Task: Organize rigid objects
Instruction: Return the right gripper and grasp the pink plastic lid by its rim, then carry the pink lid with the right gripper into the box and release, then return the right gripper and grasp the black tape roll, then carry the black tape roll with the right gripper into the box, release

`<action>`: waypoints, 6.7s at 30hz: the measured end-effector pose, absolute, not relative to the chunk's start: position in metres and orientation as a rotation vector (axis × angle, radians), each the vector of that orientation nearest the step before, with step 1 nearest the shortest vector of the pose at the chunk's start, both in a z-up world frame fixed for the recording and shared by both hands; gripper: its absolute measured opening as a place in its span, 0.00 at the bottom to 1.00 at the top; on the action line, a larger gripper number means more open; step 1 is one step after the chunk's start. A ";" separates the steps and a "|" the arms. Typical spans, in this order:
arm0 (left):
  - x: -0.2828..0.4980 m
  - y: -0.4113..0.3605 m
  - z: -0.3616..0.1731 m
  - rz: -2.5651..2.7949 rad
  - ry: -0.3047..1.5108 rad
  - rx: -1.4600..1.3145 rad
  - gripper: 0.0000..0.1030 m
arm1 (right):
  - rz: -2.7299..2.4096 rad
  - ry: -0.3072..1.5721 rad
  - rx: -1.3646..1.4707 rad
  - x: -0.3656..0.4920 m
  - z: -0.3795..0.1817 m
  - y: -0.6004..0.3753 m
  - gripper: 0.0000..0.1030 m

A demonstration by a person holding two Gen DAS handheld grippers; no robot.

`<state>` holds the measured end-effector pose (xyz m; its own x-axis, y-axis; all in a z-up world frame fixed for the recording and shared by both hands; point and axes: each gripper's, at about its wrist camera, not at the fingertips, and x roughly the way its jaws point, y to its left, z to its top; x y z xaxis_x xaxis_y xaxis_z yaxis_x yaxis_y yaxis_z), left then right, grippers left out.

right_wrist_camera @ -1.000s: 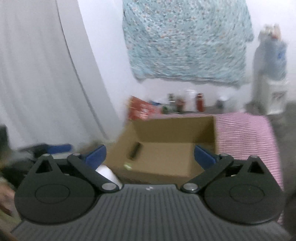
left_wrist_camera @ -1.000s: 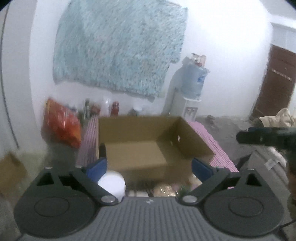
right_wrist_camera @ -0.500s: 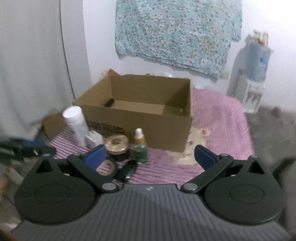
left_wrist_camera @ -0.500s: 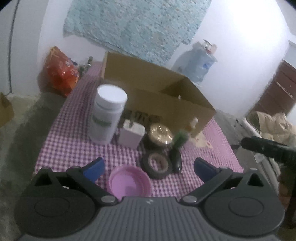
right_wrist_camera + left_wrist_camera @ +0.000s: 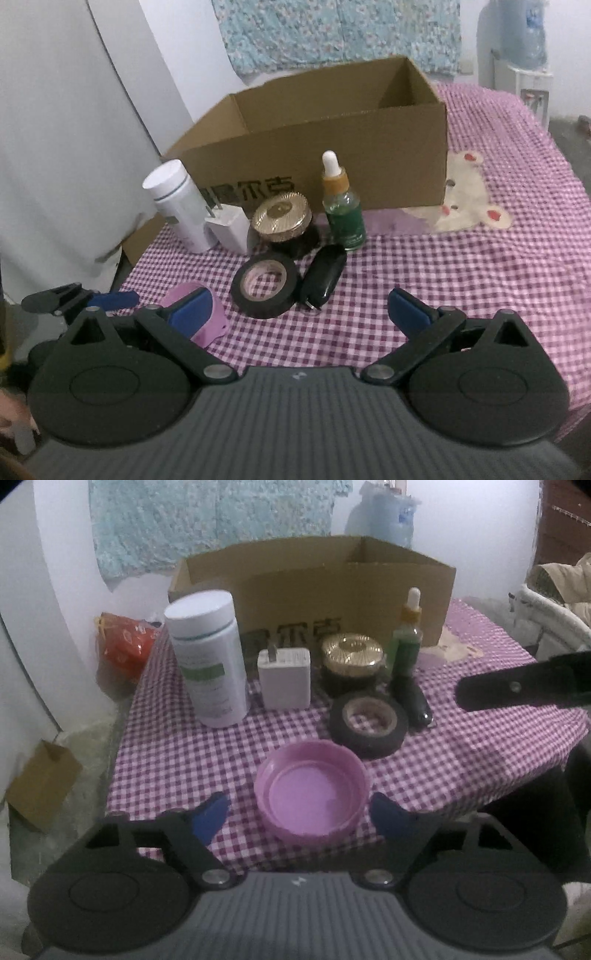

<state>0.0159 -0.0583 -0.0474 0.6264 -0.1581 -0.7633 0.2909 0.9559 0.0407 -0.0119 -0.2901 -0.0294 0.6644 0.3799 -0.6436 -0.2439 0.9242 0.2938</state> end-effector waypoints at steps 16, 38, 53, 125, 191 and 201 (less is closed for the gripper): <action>0.027 -0.053 -0.058 -0.305 0.884 0.126 0.79 | 0.574 0.901 0.287 0.017 -0.056 -0.231 0.58; 0.014 -0.052 -0.018 -0.297 0.703 0.178 0.71 | 0.594 0.868 0.283 0.011 -0.035 -0.219 0.27; 0.140 -0.038 0.096 -0.319 0.612 0.175 0.71 | 0.696 0.679 0.154 0.121 0.098 -0.210 0.29; 0.050 -0.066 -0.026 -0.382 0.808 0.097 0.95 | 0.521 0.789 0.343 0.024 0.005 -0.306 0.39; 0.165 -0.068 0.099 -0.426 0.674 0.218 0.65 | 0.653 0.761 -0.064 0.177 0.120 -0.200 0.25; 0.281 -0.074 0.034 -0.457 1.043 0.185 0.65 | 0.633 1.135 0.047 0.299 0.042 -0.199 0.25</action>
